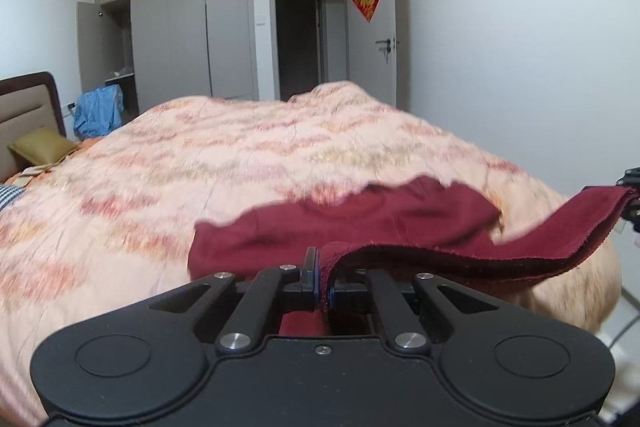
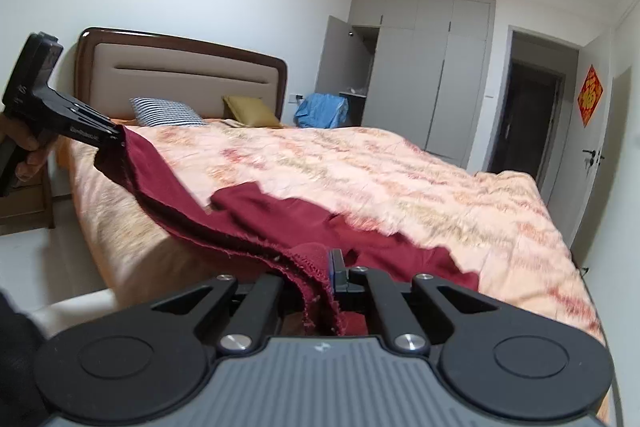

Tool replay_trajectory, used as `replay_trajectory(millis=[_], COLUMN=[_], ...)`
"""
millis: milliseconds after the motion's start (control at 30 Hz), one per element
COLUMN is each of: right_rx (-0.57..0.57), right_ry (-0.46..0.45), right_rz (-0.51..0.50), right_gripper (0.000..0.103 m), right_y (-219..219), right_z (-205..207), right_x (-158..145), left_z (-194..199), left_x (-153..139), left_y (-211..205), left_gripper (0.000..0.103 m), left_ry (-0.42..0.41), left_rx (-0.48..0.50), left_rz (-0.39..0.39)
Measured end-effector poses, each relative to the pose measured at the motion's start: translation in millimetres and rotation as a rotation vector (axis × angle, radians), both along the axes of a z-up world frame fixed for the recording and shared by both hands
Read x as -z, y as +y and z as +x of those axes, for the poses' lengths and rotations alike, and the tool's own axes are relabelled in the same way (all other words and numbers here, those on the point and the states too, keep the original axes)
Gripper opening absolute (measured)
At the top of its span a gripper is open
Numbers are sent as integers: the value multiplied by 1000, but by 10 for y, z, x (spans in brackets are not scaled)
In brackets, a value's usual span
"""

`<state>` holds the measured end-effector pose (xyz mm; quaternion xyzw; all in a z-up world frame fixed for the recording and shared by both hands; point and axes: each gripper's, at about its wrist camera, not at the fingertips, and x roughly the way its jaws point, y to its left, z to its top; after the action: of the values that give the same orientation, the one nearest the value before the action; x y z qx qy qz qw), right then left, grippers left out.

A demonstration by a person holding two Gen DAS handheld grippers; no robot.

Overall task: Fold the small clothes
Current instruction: 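Lift the hem with both grippers and fold it up toward the collar, then lay the hem over the folded sleeves and open both grippers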

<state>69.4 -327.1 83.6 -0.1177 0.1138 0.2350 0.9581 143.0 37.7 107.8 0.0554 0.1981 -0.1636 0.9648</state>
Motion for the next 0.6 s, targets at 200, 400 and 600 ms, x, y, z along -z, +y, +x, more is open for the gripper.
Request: replay_trajectory(millis=[200, 400, 600], right_rx=[46, 100, 155], right_ry=[-3, 86, 235], right_rz=[-29, -56, -100], right_gripper=[4, 5, 5], right_y=[-22, -66, -5], right_z=[984, 2226, 3275], right_x=[-366, -475, -28], left_z=[1014, 2192, 3138], left_x=[-393, -354, 96], left_y=[-194, -392, -356], left_gripper=[5, 6, 6], left_ry=[-30, 32, 173], left_rx=[26, 28, 30], left_rz=[138, 224, 199])
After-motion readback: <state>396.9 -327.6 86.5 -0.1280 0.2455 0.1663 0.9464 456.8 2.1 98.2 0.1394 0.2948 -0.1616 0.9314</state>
